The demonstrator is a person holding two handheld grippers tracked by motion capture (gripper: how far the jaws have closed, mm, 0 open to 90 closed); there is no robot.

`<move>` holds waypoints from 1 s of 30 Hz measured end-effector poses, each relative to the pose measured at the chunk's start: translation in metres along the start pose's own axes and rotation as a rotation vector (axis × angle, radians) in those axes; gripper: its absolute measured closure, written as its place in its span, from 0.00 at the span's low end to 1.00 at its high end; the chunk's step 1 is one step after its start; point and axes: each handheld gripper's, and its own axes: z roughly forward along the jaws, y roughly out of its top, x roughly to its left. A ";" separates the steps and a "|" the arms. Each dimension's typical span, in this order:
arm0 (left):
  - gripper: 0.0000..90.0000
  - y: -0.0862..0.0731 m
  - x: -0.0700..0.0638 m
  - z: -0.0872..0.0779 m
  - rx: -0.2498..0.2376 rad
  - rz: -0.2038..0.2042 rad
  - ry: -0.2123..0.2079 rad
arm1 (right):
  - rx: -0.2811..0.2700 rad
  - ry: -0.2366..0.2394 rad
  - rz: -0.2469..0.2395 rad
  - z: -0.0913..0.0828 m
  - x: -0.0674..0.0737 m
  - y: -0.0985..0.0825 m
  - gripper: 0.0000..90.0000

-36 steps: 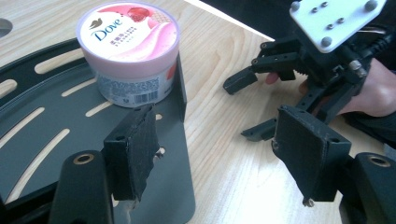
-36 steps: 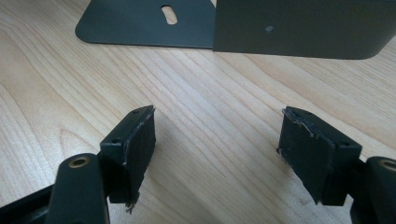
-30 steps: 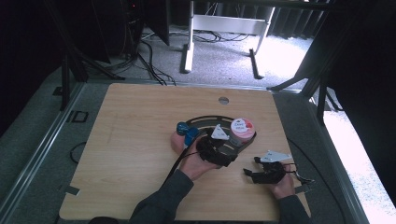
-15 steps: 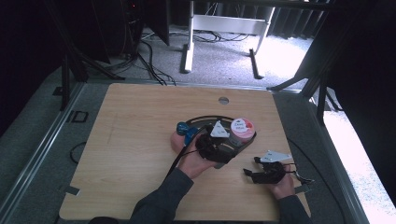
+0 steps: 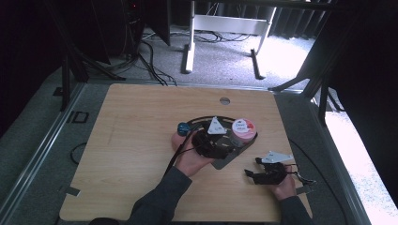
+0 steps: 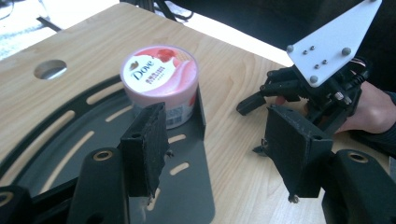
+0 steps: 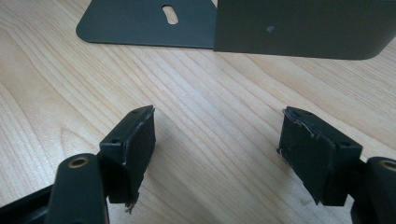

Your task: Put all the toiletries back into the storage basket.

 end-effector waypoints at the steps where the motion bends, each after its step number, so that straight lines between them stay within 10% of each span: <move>1: 0.44 0.001 0.003 -0.004 -0.010 -0.005 0.009 | 0.000 0.000 0.000 0.000 0.000 0.000 0.30; 30: 0.39 -0.008 0.041 -0.042 -0.007 -0.057 0.160 | -0.001 0.000 0.000 0.000 0.000 0.000 0.30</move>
